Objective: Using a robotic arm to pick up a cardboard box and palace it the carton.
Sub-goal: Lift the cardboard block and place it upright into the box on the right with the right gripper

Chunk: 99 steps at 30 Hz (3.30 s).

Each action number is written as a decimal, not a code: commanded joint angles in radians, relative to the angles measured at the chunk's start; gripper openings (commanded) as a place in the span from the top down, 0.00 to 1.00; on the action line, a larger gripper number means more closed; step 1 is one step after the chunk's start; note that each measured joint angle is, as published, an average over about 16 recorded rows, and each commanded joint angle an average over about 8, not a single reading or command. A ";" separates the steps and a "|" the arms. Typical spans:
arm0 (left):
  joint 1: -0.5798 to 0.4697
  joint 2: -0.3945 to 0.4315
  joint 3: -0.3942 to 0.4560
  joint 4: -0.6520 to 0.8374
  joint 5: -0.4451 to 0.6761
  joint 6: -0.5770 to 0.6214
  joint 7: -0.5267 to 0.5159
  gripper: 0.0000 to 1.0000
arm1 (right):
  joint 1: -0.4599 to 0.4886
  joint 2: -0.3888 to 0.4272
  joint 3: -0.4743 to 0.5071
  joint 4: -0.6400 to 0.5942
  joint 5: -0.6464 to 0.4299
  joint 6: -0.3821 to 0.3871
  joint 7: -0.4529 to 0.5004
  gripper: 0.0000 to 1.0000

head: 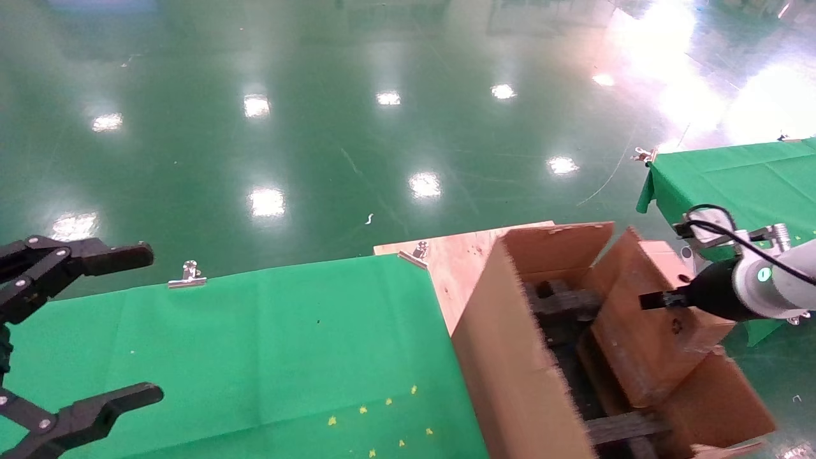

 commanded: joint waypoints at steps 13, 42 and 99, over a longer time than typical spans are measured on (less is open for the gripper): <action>0.000 0.000 0.000 0.000 0.000 0.000 0.000 0.00 | -0.068 -0.007 -0.024 -0.006 -0.005 0.079 0.012 1.00; 0.000 0.000 0.001 0.000 0.000 0.000 0.000 0.00 | -0.288 -0.221 -0.099 -0.249 -0.052 0.280 0.072 1.00; 0.000 0.000 0.001 0.000 -0.001 -0.001 0.001 0.00 | -0.135 -0.173 -0.032 -0.162 -0.033 0.360 -0.058 0.00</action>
